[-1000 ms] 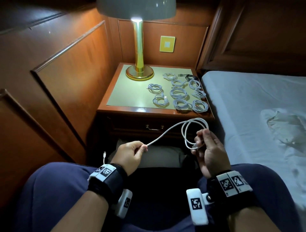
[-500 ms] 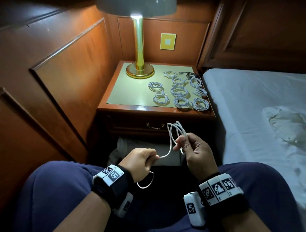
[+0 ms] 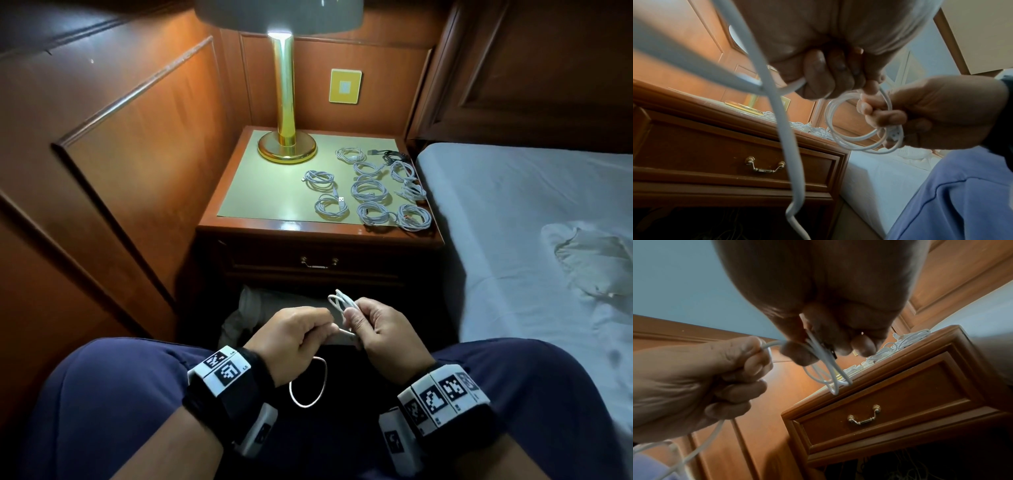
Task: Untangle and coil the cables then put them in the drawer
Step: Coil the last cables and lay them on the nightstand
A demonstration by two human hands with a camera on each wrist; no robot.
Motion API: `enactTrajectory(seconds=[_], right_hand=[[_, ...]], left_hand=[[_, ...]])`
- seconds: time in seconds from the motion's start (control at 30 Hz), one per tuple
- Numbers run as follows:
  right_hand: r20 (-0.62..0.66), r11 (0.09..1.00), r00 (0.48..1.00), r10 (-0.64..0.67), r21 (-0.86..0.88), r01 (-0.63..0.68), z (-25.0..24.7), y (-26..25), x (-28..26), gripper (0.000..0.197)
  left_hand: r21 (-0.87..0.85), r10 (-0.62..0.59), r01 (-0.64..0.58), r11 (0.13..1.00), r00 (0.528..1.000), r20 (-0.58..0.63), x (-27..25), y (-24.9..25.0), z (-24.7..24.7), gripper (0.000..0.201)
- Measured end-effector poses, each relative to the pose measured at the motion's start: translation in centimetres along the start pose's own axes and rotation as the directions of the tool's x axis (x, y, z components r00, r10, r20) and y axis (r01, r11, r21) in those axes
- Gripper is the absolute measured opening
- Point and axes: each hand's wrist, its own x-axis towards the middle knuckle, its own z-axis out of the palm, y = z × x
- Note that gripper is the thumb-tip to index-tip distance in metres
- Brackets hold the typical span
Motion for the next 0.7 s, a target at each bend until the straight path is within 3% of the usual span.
enactTrajectory(seconds=[0.1,0.27,0.4,0.53,0.7], right_hand=[[0.041,1.0,0.999,0.026,-0.02,-0.025,0.3,-0.3,0.2,0.032],[0.192,0.969,0.981,0.022,0.239,-0.069,-0.2,-1.5,0.0,0.046],[0.301,0.938,0.954,-0.007,0.333,-0.098,-0.9,-1.7,-0.4,0.04],[0.225,0.829,0.974,0.005,0.544,-0.13,-1.3,-2.1,-0.6,0.046],[0.086,0.612,0.986,0.142,0.776,-0.156,-1.9,-1.5,0.0,0.037]], left_hand=[[-0.009,0.017,-0.017,1.0,0.998,-0.066,0.0,-0.3,-0.2,0.023],[0.004,-0.018,0.018,1.0,0.99,-0.137,0.4,-0.9,-0.6,0.028],[-0.009,-0.022,0.02,1.0,0.986,-0.168,0.6,-0.9,-1.3,0.025],[-0.009,-0.079,0.079,0.997,0.987,-0.139,0.7,-0.9,-1.8,0.036],[-0.09,-0.187,0.186,0.978,0.982,-0.006,0.7,-0.7,-2.4,0.031]])
